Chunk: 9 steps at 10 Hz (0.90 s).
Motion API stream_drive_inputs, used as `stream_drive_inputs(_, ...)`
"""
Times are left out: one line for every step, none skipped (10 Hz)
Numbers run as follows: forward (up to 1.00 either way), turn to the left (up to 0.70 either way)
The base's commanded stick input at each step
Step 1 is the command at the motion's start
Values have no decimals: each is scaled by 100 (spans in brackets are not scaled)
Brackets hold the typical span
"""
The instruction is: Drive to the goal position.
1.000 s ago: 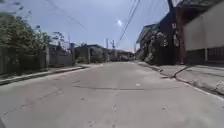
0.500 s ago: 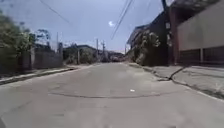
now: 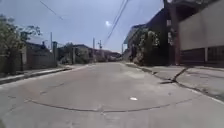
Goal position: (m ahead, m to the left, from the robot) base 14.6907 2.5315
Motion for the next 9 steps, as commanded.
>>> stream_drive_inputs(85, 1)
stream_drive_inputs(85, 1)
stream_drive_inputs(85, 1)
stream_drive_inputs(85, 1)
stream_drive_inputs(85, 1)
stream_drive_inputs(85, -4)
stream_drive_inputs(85, -20)
stream_drive_inputs(85, -29)
stream_drive_inputs(85, -33)
